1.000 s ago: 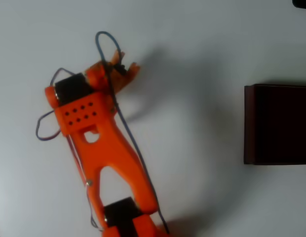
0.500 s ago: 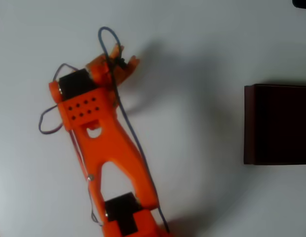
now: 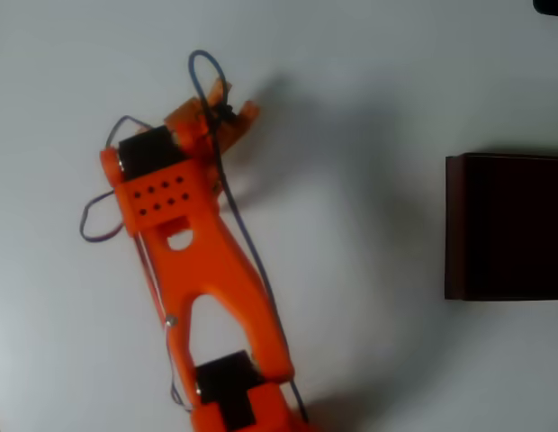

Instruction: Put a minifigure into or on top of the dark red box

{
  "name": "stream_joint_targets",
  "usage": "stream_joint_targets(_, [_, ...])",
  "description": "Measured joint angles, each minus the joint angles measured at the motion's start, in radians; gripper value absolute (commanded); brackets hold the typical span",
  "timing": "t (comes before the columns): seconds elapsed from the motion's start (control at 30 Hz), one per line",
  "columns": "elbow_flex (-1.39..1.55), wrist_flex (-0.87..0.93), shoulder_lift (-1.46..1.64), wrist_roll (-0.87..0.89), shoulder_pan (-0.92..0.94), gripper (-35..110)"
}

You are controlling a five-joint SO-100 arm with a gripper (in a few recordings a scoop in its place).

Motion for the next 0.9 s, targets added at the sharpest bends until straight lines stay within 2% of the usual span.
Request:
stream_joint_targets(0.23, [0.140,-0.137,0.035,-0.006,0.003,22])
stream_joint_targets(0.9, [0.160,-0.135,0.043,-0.015,-0.008,17])
